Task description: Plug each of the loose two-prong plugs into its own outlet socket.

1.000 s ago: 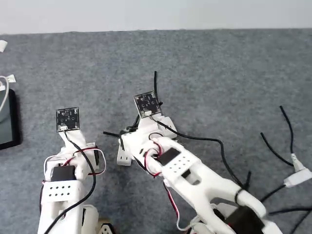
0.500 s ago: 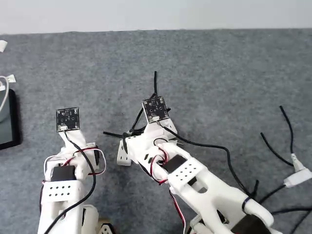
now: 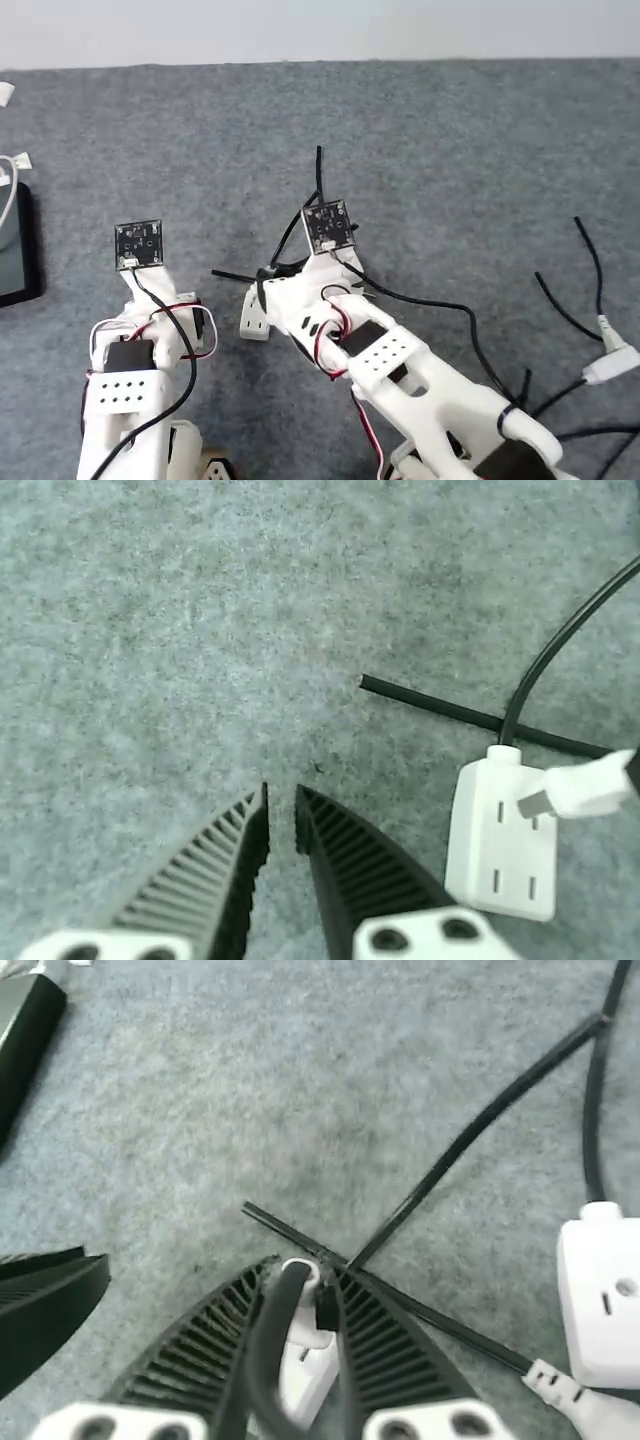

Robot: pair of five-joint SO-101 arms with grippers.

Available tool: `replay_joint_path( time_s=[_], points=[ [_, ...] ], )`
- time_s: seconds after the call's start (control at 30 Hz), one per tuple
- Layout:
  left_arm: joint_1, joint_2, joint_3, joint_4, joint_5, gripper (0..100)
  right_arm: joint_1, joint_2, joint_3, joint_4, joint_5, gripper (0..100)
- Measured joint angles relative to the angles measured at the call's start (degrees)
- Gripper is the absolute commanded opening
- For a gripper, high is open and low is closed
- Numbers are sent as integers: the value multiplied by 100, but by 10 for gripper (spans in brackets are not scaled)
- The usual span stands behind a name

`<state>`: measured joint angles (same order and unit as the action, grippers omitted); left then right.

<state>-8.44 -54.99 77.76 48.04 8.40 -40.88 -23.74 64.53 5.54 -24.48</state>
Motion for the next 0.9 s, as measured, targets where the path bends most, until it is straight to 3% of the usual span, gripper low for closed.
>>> replay_joint_path(
  time_s=[0.57, 0.9],
  points=[
    [0, 0, 0, 0, 0, 40, 35, 88, 88, -246, -44, 8],
    [0, 0, 0, 0, 0, 41, -114, -202, 88, 9, -756, 8]
  ],
)
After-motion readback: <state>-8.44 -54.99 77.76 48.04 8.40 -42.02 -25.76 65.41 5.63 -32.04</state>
